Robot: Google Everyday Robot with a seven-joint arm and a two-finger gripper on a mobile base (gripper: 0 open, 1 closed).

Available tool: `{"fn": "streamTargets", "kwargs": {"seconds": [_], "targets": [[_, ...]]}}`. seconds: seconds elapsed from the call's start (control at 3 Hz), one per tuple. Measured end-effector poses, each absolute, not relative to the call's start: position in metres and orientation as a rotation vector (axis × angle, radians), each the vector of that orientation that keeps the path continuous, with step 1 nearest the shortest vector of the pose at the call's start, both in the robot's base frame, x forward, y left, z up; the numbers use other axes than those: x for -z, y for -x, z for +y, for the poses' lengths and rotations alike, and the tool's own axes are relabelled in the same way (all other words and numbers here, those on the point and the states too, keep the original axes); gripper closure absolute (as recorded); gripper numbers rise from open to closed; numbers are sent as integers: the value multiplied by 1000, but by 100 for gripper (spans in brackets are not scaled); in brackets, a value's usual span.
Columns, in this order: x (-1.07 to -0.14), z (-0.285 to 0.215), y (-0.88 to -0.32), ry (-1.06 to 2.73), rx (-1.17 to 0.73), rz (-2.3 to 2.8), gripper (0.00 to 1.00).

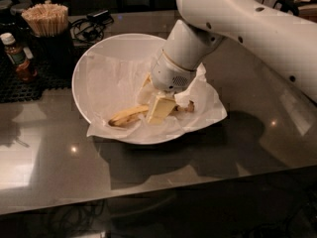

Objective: Pick banana from white bowl

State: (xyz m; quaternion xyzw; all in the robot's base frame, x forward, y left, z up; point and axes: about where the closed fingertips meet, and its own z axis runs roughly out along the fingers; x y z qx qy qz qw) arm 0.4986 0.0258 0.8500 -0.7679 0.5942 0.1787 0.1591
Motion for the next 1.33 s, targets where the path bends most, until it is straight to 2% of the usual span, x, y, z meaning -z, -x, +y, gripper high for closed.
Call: {"fn": "streamTargets", "kwargs": {"seconds": [0.33,0.67,1.0,1.33], "targets": [[-849,25,-499,2194,-512,1700,64],[-849,25,-500,2193,-512,1701,88],[-848,24,-500,2195,-513,1701,100],[-848,24,-500,2196,-512,1701,100]]}}
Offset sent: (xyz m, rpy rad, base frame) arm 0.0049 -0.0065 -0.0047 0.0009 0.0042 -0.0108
